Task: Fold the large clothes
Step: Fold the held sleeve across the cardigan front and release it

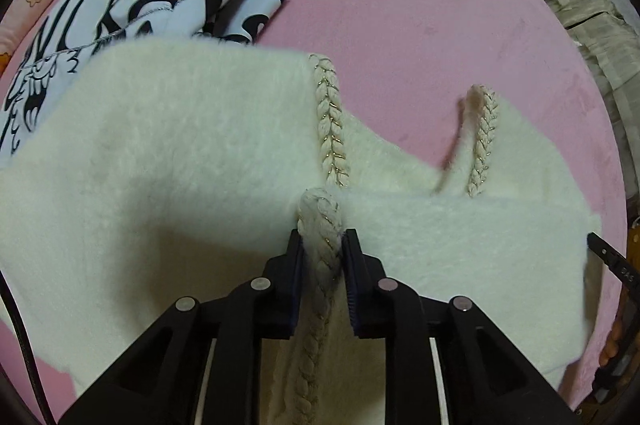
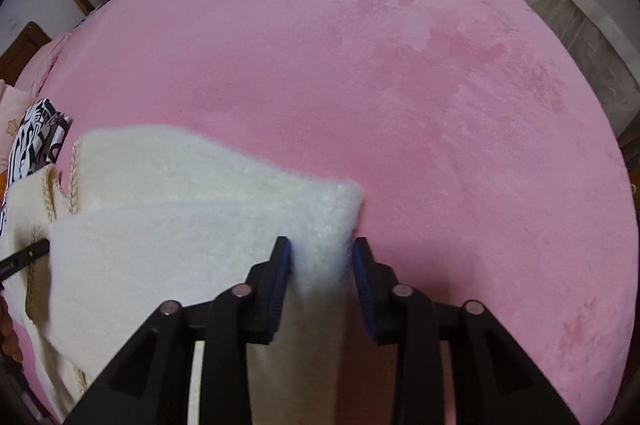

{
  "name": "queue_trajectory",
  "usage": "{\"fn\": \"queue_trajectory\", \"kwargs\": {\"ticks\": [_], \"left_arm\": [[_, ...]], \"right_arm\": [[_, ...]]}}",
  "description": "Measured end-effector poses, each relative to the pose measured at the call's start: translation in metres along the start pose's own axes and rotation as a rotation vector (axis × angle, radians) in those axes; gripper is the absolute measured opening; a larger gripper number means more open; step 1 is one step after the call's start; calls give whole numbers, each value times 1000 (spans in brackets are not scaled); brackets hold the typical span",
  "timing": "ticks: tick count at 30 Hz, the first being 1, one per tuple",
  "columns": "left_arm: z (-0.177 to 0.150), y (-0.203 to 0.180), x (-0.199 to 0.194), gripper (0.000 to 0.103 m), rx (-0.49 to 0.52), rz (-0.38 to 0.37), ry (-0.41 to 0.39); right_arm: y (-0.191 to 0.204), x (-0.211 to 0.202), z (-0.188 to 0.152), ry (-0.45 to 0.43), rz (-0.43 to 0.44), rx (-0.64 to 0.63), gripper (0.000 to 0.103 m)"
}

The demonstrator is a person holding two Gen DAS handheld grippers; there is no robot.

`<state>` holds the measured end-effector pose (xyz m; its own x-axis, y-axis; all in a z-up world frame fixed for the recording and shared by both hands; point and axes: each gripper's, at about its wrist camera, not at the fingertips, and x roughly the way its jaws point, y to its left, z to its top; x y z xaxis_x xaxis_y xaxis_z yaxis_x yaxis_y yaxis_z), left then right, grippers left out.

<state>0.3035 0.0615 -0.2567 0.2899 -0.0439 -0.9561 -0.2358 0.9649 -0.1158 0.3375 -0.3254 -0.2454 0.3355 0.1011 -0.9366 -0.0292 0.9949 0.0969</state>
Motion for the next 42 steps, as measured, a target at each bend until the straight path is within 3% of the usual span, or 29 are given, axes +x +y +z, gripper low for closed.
{"fn": "queue_trajectory", "kwargs": {"ticks": [3,6,8,11,14,20,22,29,31,36,42], "left_arm": [[-2,-8,-21,33,15,88,-14],[-9,-14,-52,40,35,159,-84],[-18,-20,-72,44,27,151,-131],[-35,-29,-92,44,1,61,-166],[-63,-44,-81,44,-18,34,-134],[-87,-54,-35,45,-47,119,-43],[-88,-46,-34,54,-62,117,-46],[-88,-35,-35,53,-79,72,-26],[-89,-37,-38,53,-79,80,-22],[-87,-38,-44,53,-109,94,5],[-97,-43,-65,53,-107,107,39]], "right_arm": [[8,-20,-5,-26,-24,-9,38],[24,-46,-19,-90,-25,-48,38],[42,-57,-33,-99,28,-75,38],[77,-62,-51,-94,101,-136,38],[117,-59,-74,-99,147,-215,38],[153,-26,-100,15,179,-274,38],[146,-21,-102,20,148,-283,38],[62,-31,-109,-27,8,-232,34],[39,-35,-112,-23,7,-212,22],[39,-42,-111,2,-13,-226,19],[48,-51,-104,58,-13,-204,25]]}}
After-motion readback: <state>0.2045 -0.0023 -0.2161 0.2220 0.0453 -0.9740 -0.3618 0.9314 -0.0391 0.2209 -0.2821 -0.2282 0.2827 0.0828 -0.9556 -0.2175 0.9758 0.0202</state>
